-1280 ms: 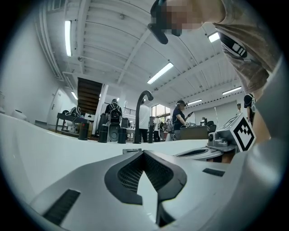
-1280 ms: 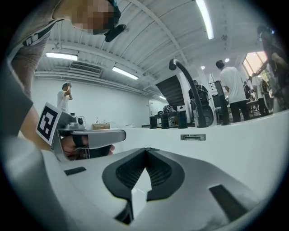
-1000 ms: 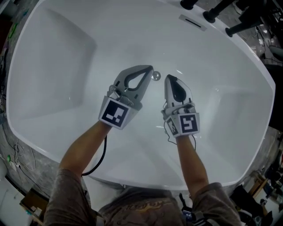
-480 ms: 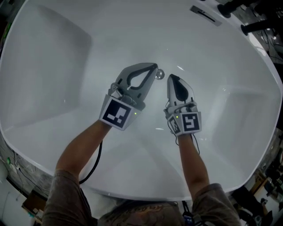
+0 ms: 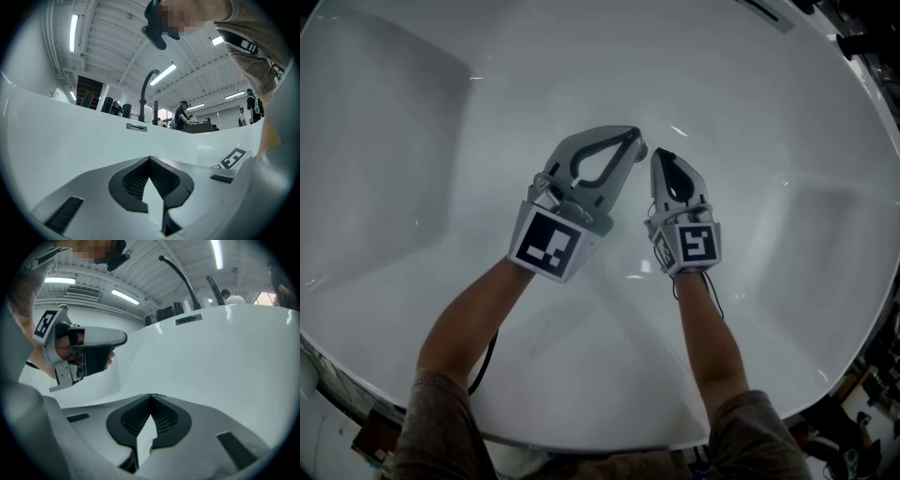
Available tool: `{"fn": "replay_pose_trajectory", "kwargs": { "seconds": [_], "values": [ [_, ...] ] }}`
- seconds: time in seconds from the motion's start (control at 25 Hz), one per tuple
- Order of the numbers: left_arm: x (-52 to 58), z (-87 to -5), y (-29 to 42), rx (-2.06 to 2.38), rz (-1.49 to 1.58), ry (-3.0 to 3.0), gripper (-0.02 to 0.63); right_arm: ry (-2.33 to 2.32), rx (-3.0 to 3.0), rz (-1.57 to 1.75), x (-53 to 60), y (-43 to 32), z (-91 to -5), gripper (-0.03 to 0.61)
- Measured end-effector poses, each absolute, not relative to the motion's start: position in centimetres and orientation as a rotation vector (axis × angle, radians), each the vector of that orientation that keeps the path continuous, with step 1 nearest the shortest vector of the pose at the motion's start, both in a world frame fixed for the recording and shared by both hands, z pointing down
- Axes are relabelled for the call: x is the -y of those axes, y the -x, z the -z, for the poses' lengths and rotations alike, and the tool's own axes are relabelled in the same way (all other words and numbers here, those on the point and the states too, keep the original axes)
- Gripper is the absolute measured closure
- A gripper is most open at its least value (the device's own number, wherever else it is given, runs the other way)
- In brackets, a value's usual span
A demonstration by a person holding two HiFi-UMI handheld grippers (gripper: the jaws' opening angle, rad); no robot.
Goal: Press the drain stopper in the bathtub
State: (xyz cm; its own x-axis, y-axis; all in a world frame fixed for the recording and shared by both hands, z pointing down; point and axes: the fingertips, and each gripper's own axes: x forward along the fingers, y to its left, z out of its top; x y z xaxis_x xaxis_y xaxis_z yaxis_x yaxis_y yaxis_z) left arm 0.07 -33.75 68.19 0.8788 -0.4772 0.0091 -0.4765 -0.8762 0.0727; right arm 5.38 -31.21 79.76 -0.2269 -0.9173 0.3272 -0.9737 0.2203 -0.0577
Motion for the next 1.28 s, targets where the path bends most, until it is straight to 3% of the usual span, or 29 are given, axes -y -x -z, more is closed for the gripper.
{"fn": "replay_pose_trajectory", "kwargs": {
  "seconds": [0.84,1.28],
  "values": [
    [33.9,-72.6,1.2,0.846,-0.005,-2.885,0.611,-1.575,1.964,-0.756,31.1,-6.5,-99.8,0.580],
    [34.4,-73.6,1.4,0.861,-0.015,-2.849,0.611,-1.492,1.889,-0.803,31.7,-6.9,-102.0,0.581]
  ]
}}
